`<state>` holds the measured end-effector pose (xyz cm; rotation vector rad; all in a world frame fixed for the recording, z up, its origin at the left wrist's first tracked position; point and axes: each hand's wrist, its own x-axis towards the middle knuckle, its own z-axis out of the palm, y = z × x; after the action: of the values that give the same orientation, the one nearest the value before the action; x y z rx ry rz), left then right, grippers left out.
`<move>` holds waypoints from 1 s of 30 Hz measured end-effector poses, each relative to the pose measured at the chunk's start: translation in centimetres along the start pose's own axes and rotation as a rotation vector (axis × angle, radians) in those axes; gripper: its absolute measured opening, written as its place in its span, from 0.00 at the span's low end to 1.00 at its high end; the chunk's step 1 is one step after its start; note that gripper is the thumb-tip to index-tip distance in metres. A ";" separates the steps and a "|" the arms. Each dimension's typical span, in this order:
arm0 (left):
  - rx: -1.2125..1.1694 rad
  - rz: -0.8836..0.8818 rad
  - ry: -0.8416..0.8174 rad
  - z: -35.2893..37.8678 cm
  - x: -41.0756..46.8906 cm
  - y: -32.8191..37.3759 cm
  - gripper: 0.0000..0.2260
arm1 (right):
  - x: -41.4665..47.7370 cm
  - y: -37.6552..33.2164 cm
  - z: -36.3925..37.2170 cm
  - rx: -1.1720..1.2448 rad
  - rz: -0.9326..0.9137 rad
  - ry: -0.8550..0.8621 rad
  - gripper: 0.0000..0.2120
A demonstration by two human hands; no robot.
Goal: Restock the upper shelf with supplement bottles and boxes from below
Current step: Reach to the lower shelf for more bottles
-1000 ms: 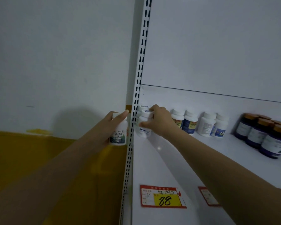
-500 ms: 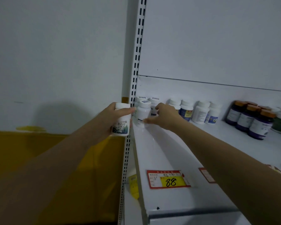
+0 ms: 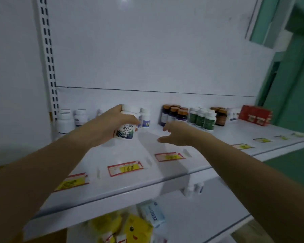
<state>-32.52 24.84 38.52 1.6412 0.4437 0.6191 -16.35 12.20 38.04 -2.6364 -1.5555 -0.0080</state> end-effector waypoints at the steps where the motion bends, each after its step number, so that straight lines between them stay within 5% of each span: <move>1: 0.008 0.007 -0.008 2.2 0.5 0.3 0.11 | -1.0 2.3 -0.2 0.002 0.015 0.006 0.29; 14: -0.072 -0.015 -0.212 31.5 7.5 1.7 0.19 | -11.1 31.5 -2.7 0.076 0.265 0.059 0.26; 18: -0.099 -0.002 -0.237 37.4 12.0 2.0 0.14 | -9.6 37.8 -2.9 0.085 0.282 0.091 0.26; 30: -0.067 0.004 -0.133 47.6 27.8 0.1 0.23 | 1.9 51.9 -3.5 0.025 0.208 0.062 0.27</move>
<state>18.78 4.67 38.31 1.6084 0.3193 0.5196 30.12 -11.34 38.11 -2.7367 -1.2482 -0.0569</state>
